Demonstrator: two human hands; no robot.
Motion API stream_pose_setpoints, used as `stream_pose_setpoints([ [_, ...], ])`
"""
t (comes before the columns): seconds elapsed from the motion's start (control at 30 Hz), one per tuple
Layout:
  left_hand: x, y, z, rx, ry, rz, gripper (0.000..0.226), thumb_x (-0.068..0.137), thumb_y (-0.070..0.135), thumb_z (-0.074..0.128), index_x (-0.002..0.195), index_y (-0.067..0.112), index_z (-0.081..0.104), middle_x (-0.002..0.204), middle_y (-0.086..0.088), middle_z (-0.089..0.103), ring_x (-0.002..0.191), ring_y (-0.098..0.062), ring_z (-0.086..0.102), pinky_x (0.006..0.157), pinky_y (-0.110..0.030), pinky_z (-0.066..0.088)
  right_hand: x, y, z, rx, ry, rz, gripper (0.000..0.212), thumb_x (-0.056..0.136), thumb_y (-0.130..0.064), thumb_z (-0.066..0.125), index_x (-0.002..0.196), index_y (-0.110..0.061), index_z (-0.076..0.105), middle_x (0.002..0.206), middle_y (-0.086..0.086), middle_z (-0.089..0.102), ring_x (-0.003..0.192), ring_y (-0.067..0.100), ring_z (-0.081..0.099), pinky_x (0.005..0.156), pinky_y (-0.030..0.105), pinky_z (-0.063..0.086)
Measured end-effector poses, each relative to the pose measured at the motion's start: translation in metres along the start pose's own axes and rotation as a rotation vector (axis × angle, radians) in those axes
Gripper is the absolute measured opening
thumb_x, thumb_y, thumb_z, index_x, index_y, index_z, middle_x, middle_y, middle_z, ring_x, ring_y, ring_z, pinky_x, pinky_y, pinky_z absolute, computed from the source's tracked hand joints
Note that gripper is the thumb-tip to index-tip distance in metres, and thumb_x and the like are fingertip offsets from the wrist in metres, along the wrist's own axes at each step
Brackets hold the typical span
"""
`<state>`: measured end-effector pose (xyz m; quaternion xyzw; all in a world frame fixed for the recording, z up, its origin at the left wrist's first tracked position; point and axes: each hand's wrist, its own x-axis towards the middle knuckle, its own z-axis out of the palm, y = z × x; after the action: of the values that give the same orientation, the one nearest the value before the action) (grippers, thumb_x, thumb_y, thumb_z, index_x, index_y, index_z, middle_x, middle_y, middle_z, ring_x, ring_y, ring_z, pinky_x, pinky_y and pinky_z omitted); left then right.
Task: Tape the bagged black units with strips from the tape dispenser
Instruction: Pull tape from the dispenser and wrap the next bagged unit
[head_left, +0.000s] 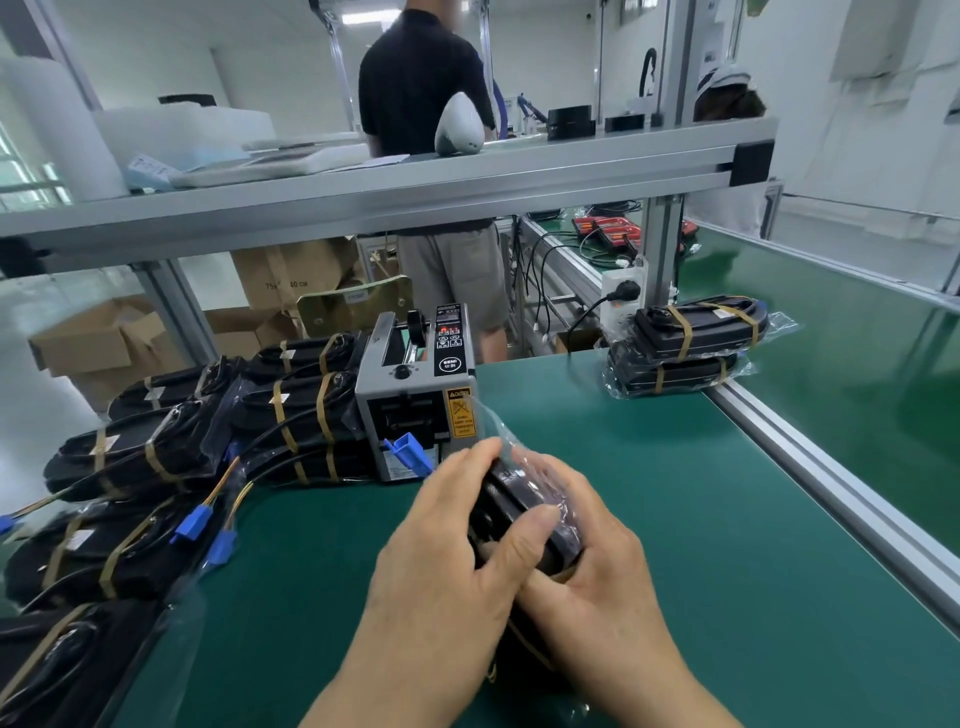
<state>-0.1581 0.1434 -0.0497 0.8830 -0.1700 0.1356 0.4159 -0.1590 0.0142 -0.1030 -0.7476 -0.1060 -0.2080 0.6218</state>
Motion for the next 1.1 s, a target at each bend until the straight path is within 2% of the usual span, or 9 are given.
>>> stream_pose_setpoints([
  [0.07,0.005,0.000,-0.001,-0.039,-0.011,0.001,0.059,0.073,0.076,0.052,0.129,0.061,0.042,0.127,0.049,0.041,0.119,0.027,0.034,0.092,0.005,0.027,0.005,0.004,0.002,0.022,0.022,-0.031,0.063,0.074,-0.031,0.076,0.133,-0.042,0.056,0.123,-0.021,0.067,0.109,0.002,0.067,0.090,0.022,0.055],
  [0.17,0.021,-0.003,-0.003,0.017,0.032,0.090,0.062,0.081,0.055,0.069,0.138,0.045,0.047,0.144,0.028,0.041,0.132,0.011,0.035,0.111,-0.015,0.030,0.019,0.012,0.009,-0.021,0.054,-0.131,0.074,0.078,-0.008,0.078,0.144,-0.025,0.049,0.140,-0.018,0.057,0.129,0.006,0.056,0.105,0.030,0.048],
  [0.33,0.028,-0.020,-0.012,0.069,0.023,0.197,0.072,0.076,0.045,0.076,0.140,0.040,0.045,0.151,0.023,0.033,0.136,0.013,0.027,0.111,-0.006,0.019,0.032,0.011,-0.013,0.108,-0.372,0.003,0.097,0.075,-0.016,0.079,0.154,-0.041,0.027,0.156,-0.026,0.034,0.143,-0.002,0.033,0.116,0.025,0.034],
  [0.4,0.018,-0.026,-0.014,0.078,0.014,0.285,0.073,0.073,0.053,0.075,0.139,0.040,0.048,0.152,0.021,0.035,0.137,0.011,0.030,0.110,-0.005,0.020,0.024,0.005,-0.031,0.301,-0.468,0.114,0.093,0.074,-0.023,0.078,0.154,-0.036,0.030,0.158,-0.019,0.035,0.146,0.004,0.031,0.119,0.037,0.029],
  [0.57,-0.013,-0.033,0.026,0.150,0.092,0.577,0.084,0.074,0.047,0.074,0.140,0.004,0.044,0.146,-0.006,0.048,0.141,-0.013,0.038,0.115,-0.020,0.026,0.004,-0.010,-0.037,0.258,-0.203,0.337,0.100,0.051,-0.056,0.082,0.143,-0.041,0.044,0.128,-0.032,0.061,0.122,-0.009,0.055,0.106,0.029,0.042],
  [0.7,-0.030,-0.050,0.057,0.125,0.193,0.614,0.067,0.079,0.032,0.070,0.131,0.000,0.043,0.140,-0.010,0.050,0.136,-0.023,0.042,0.113,-0.027,0.035,-0.016,-0.013,-0.019,0.166,-0.042,0.429,0.105,0.049,-0.058,0.073,0.146,-0.046,0.037,0.108,-0.045,0.062,0.110,-0.017,0.058,0.100,0.022,0.043],
  [0.87,-0.039,-0.061,0.064,0.116,0.205,0.616,0.050,0.082,0.020,0.062,0.127,0.005,0.045,0.135,-0.005,0.046,0.134,-0.021,0.043,0.100,-0.023,0.047,-0.033,0.006,-0.004,0.130,0.103,0.432,0.043,0.100,-0.031,0.054,0.142,-0.036,0.049,0.136,-0.024,0.058,0.124,-0.015,0.049,0.108,0.018,0.036],
  [0.97,-0.046,-0.062,0.056,0.101,0.067,0.584,0.057,0.071,0.016,0.063,0.126,0.011,0.048,0.136,0.001,0.050,0.132,-0.017,0.045,0.097,-0.018,0.047,-0.037,0.010,0.000,0.053,0.130,0.395,0.040,0.100,-0.032,0.046,0.139,-0.037,0.053,0.135,-0.023,0.059,0.124,-0.013,0.050,0.104,0.009,0.036],
  [1.1,-0.060,-0.070,0.043,0.034,-0.046,0.308,0.027,0.088,0.019,0.063,0.113,0.015,0.071,0.117,0.014,0.071,0.113,-0.005,0.063,0.090,-0.004,0.041,-0.036,0.010,0.000,0.075,0.162,0.382,0.042,0.097,-0.014,0.058,0.131,-0.038,0.059,0.115,-0.034,0.067,0.109,-0.017,0.059,0.086,0.001,0.040],
])
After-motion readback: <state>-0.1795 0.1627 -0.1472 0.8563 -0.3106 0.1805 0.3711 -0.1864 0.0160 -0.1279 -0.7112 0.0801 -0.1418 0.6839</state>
